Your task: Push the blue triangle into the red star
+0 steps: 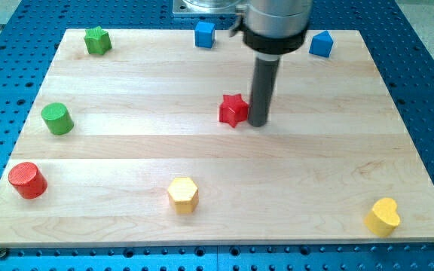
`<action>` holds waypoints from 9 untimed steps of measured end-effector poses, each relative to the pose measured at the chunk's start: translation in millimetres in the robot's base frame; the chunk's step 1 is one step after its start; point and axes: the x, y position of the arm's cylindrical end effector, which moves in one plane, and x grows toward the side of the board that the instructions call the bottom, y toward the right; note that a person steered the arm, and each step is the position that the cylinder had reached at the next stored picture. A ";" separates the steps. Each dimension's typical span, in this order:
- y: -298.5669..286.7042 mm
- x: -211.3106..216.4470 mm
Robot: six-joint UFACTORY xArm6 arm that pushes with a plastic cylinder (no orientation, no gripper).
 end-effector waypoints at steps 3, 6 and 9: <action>172.9 -77.1; 179.0 -191.7; 28.5 -190.1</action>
